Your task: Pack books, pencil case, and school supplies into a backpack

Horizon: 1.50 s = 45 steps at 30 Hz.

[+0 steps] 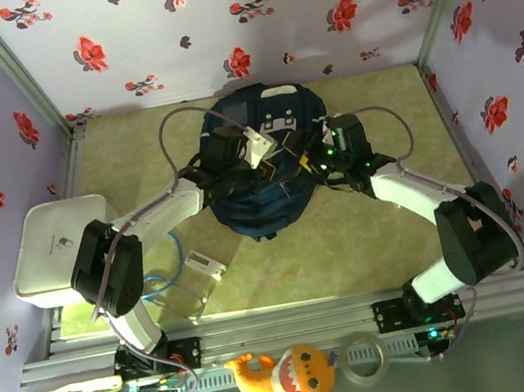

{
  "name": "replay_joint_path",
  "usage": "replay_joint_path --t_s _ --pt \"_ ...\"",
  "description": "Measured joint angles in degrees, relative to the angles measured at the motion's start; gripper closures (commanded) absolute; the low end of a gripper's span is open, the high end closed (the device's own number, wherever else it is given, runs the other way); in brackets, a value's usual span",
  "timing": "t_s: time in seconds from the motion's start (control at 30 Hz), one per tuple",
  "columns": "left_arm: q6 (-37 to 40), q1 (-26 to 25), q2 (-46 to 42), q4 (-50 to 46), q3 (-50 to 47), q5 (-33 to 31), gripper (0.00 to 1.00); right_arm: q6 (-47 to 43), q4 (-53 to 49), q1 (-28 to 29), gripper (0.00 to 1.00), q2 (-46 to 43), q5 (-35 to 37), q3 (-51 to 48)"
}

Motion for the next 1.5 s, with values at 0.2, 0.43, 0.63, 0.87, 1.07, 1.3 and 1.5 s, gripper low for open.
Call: replay_joint_path --t_s 0.2,0.43,0.63,0.87,1.07,1.3,1.5 --pt "0.63 -0.02 -0.02 0.04 -0.07 0.63 0.96 3.61 0.61 0.2 0.38 5.14 -1.7 2.73" --pt "-1.51 -0.09 -2.75 -0.33 -1.4 -0.55 0.53 5.66 0.63 0.94 0.73 7.96 -2.54 4.31" --pt "-13.68 -1.44 -11.39 -2.03 -4.24 -8.17 0.4 6.49 2.38 1.79 0.87 8.44 -2.54 4.42" --pt "-31.26 -3.78 -14.84 -3.15 -9.22 -11.52 0.42 6.69 4.87 2.78 0.88 10.4 -2.43 4.83" --pt "-41.59 -6.19 -13.29 -1.77 -11.41 -11.47 0.5 6.67 5.35 3.26 0.87 10.95 -2.23 5.92" --pt "-45.48 -7.26 -9.07 0.7 -11.78 -11.96 0.6 6.69 5.6 3.74 0.87 11.69 -2.01 6.34" --pt "-46.31 -7.28 -8.13 0.76 -11.78 -16.13 0.76 6.64 5.75 3.89 0.88 11.74 -1.79 6.36"
